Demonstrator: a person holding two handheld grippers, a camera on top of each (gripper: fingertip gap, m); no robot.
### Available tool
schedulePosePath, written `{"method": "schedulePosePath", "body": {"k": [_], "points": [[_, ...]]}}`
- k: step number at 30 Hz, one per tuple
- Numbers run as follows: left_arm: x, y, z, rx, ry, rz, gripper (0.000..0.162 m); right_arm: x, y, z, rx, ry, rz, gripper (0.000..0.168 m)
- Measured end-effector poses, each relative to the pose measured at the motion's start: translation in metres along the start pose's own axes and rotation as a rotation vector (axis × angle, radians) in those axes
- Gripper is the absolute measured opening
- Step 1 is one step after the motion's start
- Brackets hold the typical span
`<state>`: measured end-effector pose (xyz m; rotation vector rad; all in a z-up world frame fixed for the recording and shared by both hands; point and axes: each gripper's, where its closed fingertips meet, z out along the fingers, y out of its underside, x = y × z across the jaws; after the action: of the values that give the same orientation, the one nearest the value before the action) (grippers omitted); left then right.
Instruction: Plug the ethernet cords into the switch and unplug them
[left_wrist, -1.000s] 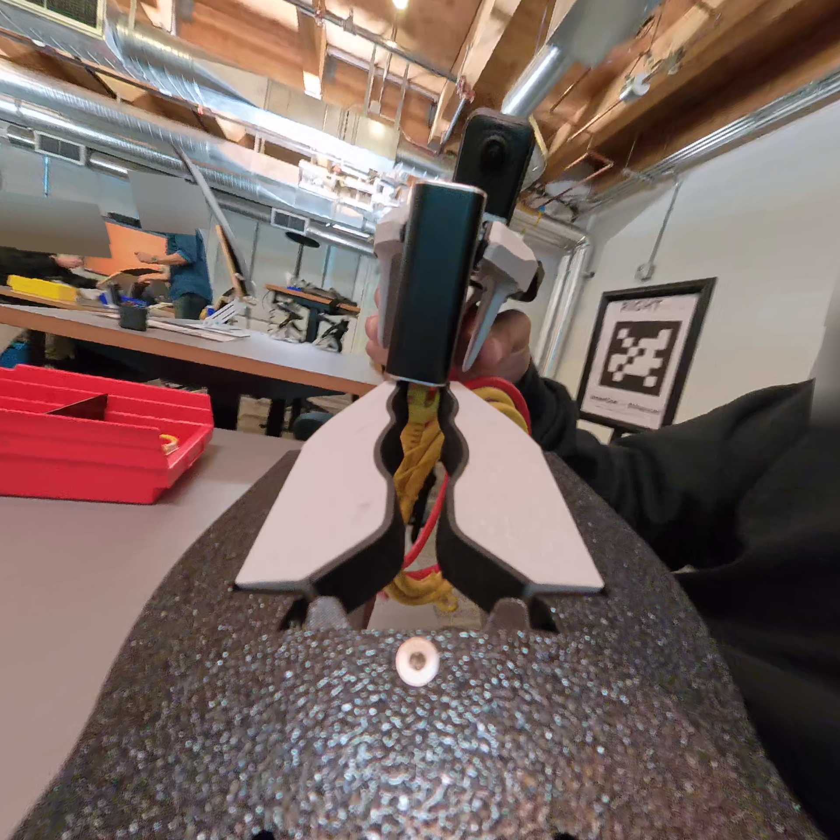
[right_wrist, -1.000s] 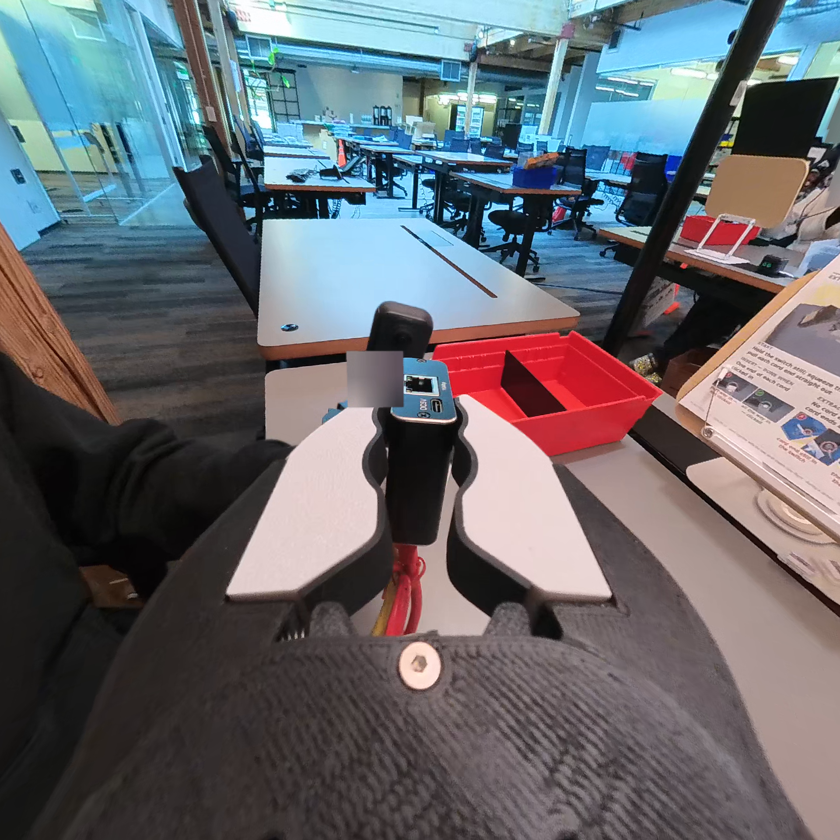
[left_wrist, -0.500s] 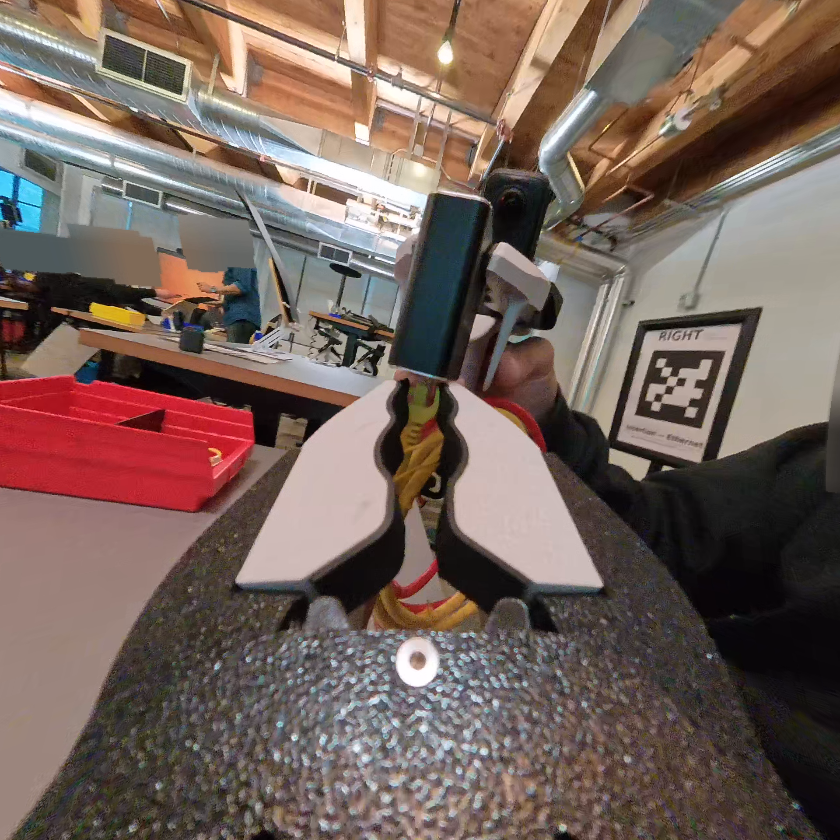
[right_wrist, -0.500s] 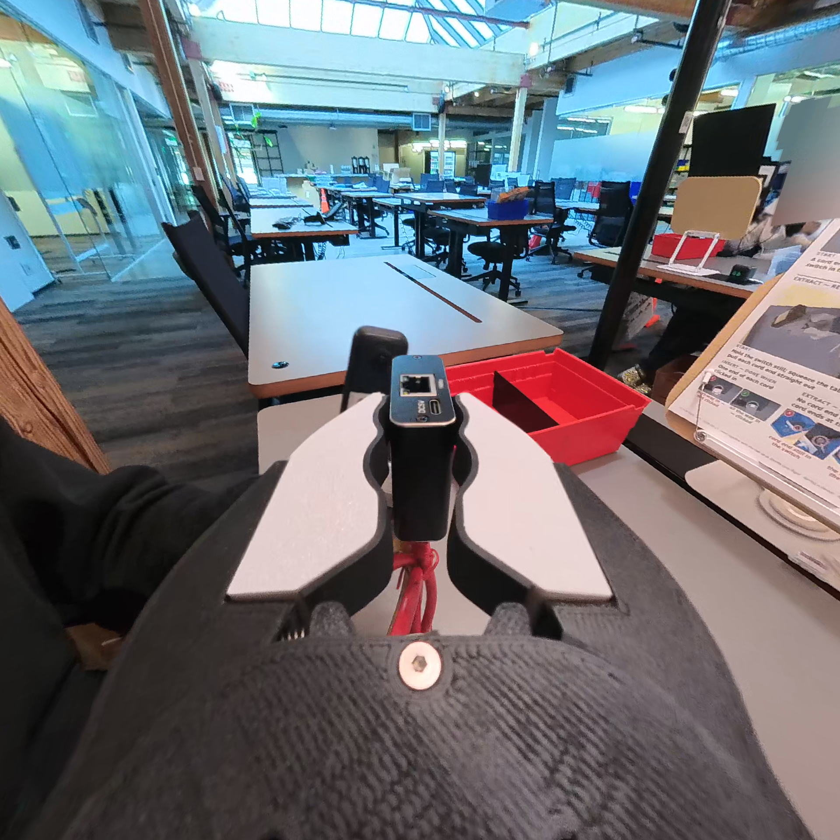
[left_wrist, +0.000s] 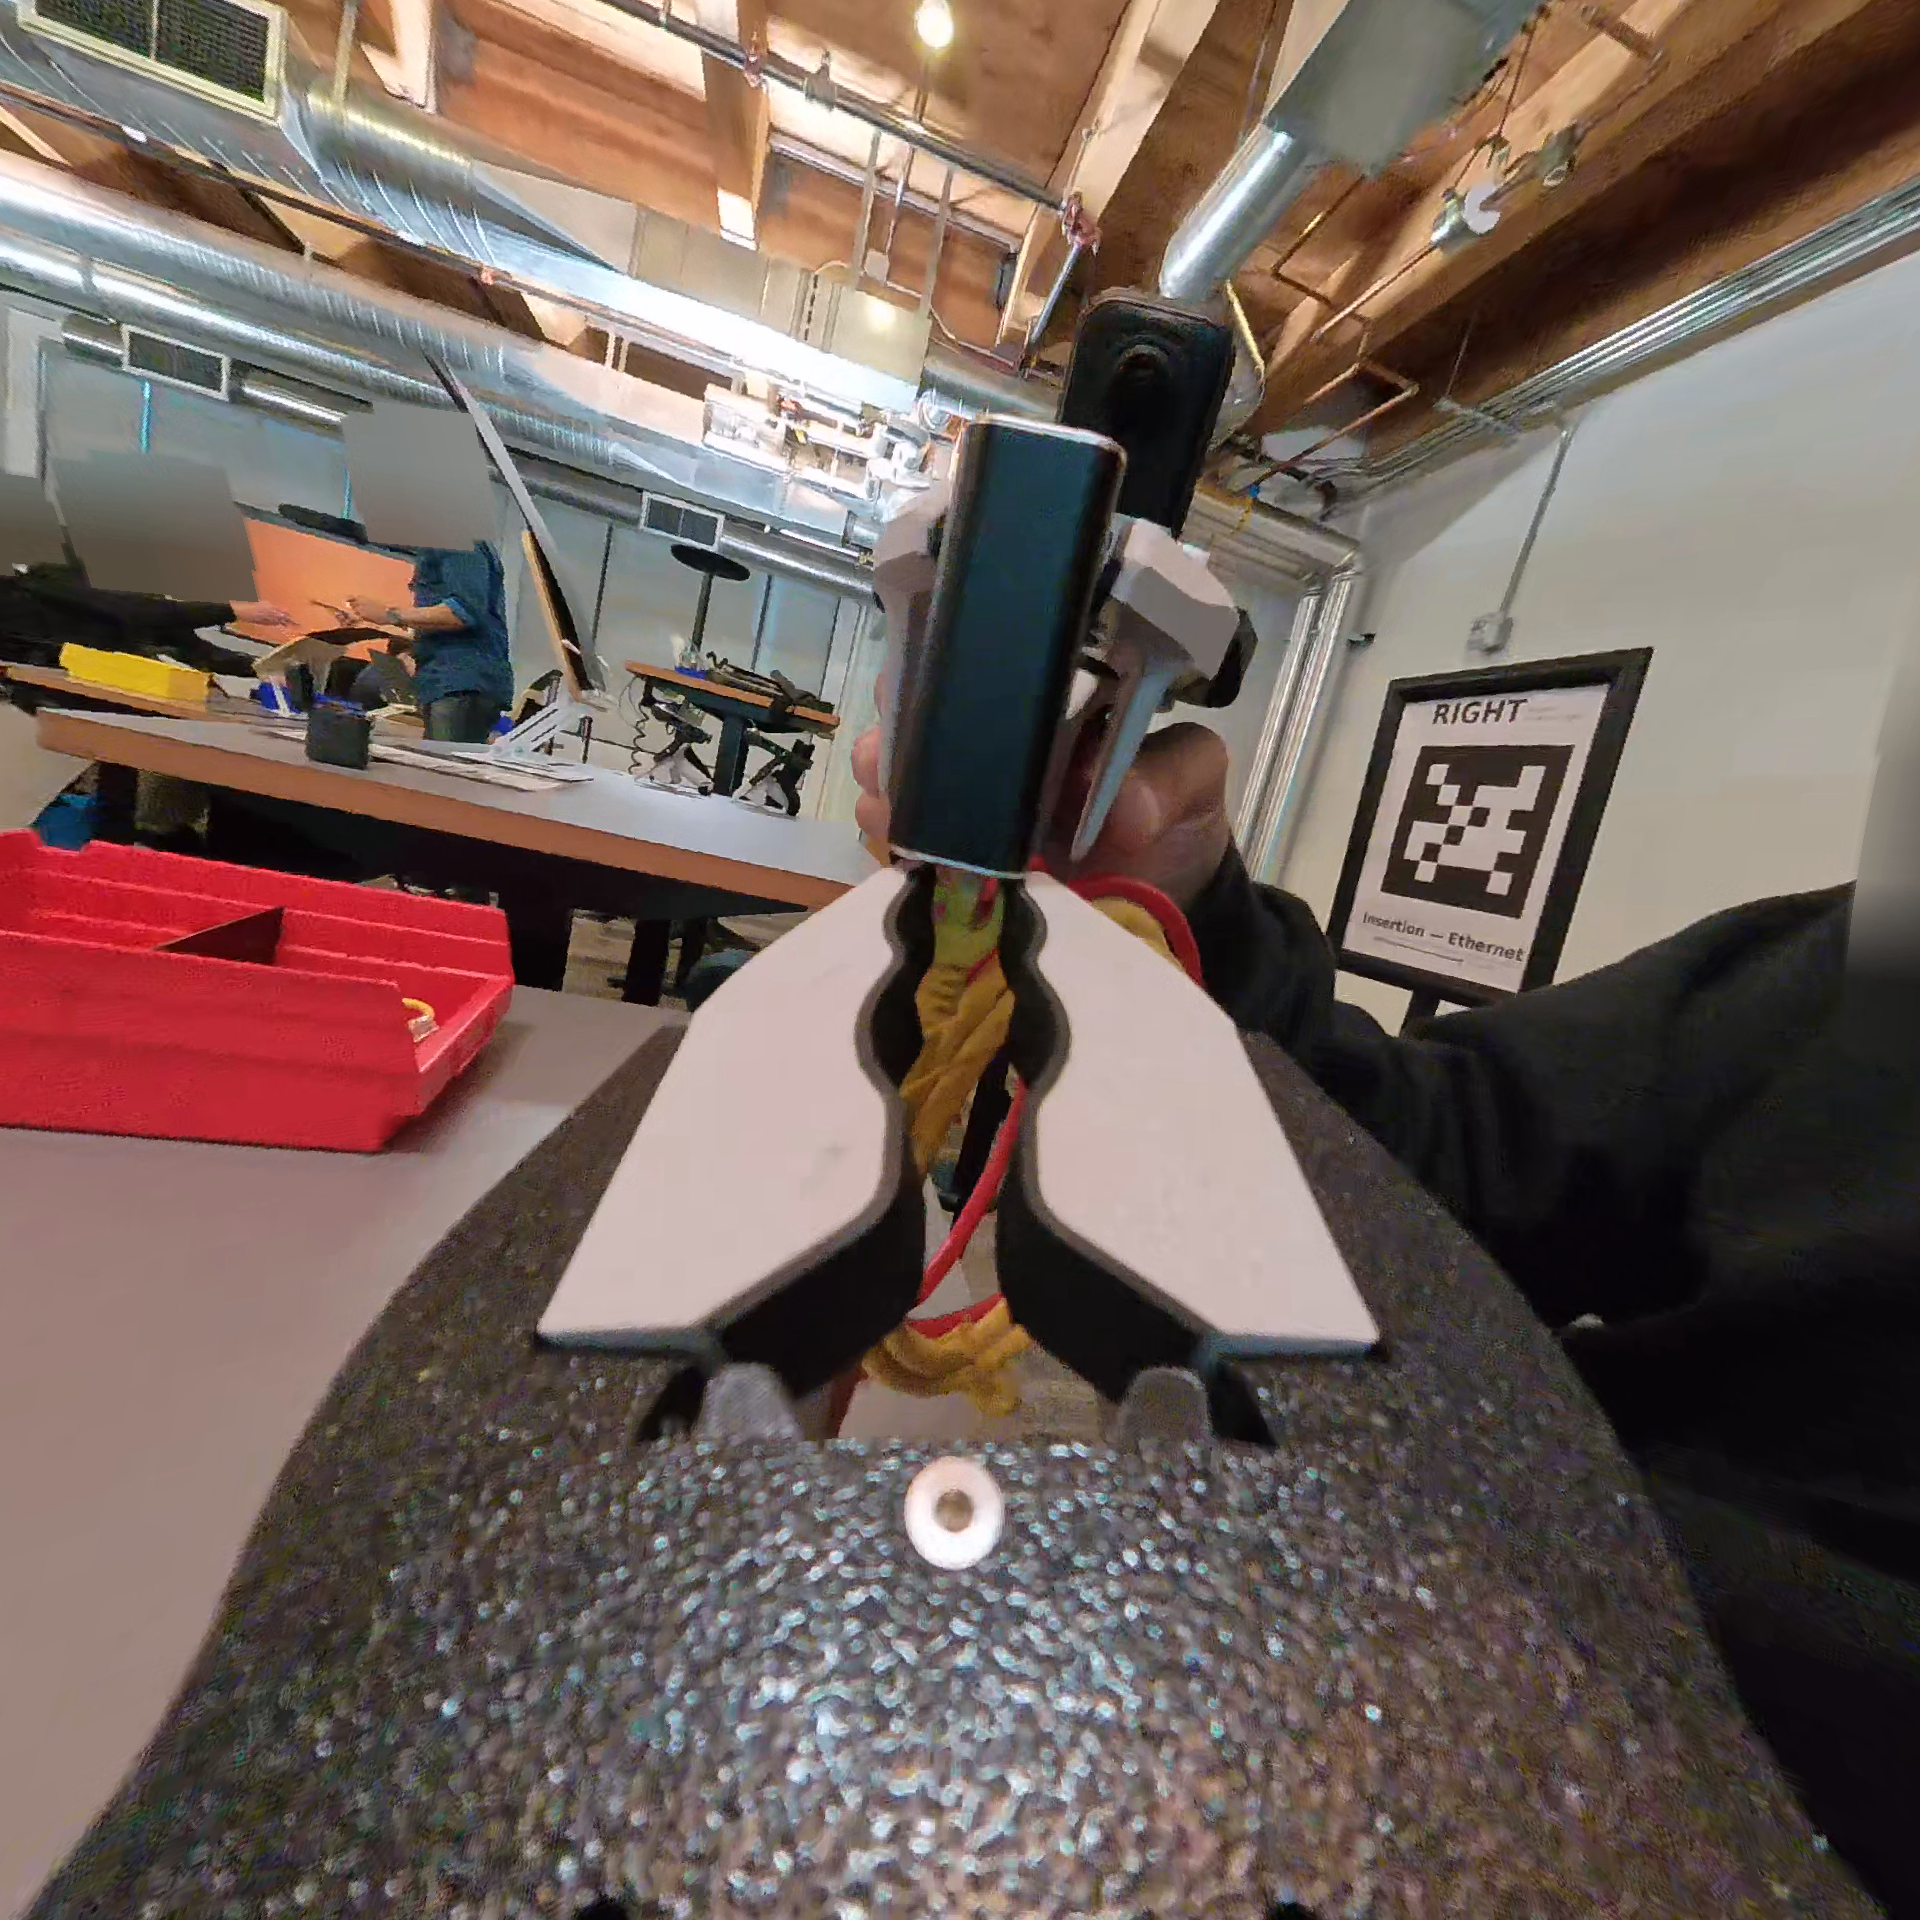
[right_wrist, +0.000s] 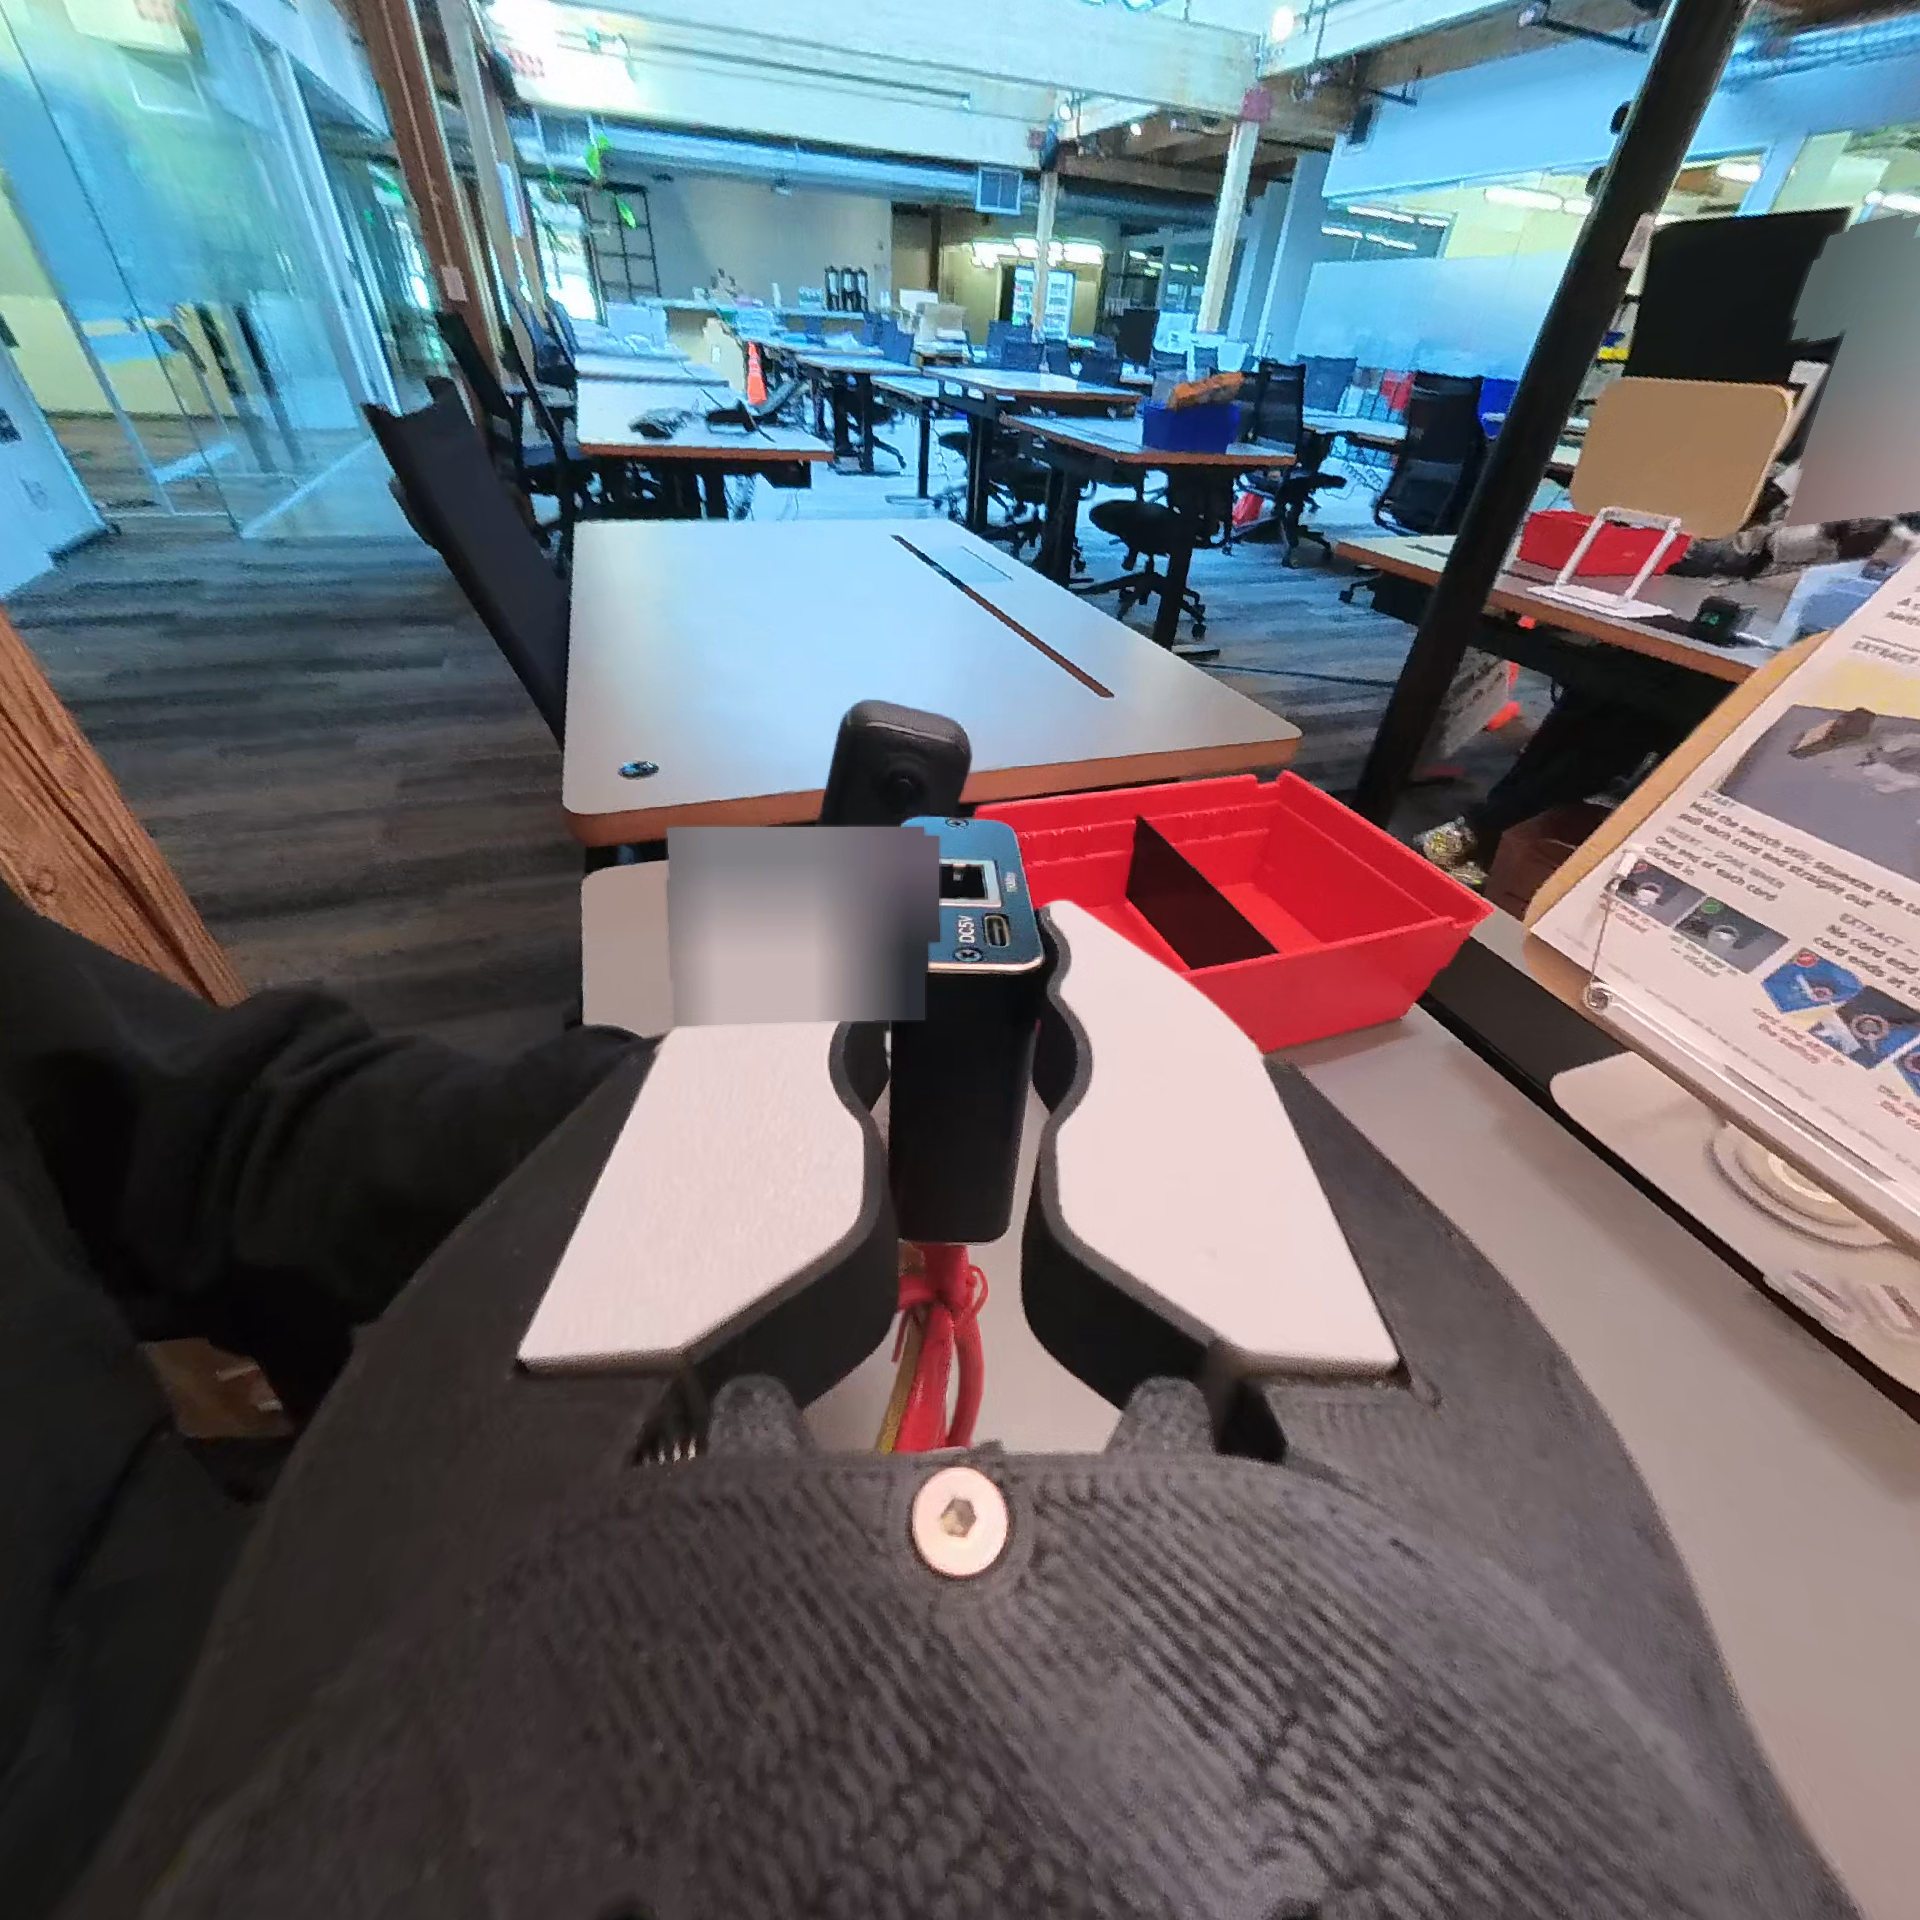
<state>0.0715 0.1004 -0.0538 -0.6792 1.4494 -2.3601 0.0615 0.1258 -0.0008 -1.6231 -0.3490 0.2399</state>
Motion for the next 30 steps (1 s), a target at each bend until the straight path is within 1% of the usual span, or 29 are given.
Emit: {"method": "schedulePosePath", "body": {"k": [4,5,7,8,9,14,16,20,22,25,30], "points": [[-0.003,0.001,0.0,-0.024,-0.041,0.033,0.014,0.004,0.002,-0.001,0.016,0.003,0.034,0.025],[-0.003,-0.001,0.0,-0.009,-0.038,0.017,0.014,0.005,0.001,-0.002,0.017,0.008,0.035,0.025],[0.003,-0.008,0.0,0.072,0.032,-0.09,0.013,0.002,-0.006,-0.001,0.043,-0.001,0.035,0.025],[0.003,-0.008,0.0,0.096,0.05,-0.127,0.013,0.002,-0.006,0.0,0.028,0.01,0.014,0.025],[0.002,-0.008,0.001,0.104,0.048,-0.126,0.013,0.002,-0.005,0.0,0.009,0.023,-0.001,0.025],[0.001,-0.008,0.001,0.006,-0.07,0.061,0.014,0.002,-0.007,-0.002,0.032,0.018,0.015,0.025],[0.001,-0.008,0.0,-0.014,-0.09,0.096,0.014,0.001,-0.008,-0.002,0.047,0.005,0.025,0.025],[0.001,-0.007,0.001,0.016,-0.045,0.029,0.014,0.002,-0.007,-0.001,0.021,0.015,0.009,0.025],[0.001,-0.006,0.001,0.0,-0.046,0.029,0.013,0.002,-0.005,-0.002,0.01,0.014,0.009,0.025],[0.004,-0.01,-0.001,-0.026,-0.053,0.058,0.013,0.0,-0.007,0.0,0.028,0.001,0.029,0.025],[0.008,-0.02,0.0,-0.013,-0.119,0.145,0.015,-0.003,-0.017,-0.001,0.062,-0.023,0.068,0.026]]}}
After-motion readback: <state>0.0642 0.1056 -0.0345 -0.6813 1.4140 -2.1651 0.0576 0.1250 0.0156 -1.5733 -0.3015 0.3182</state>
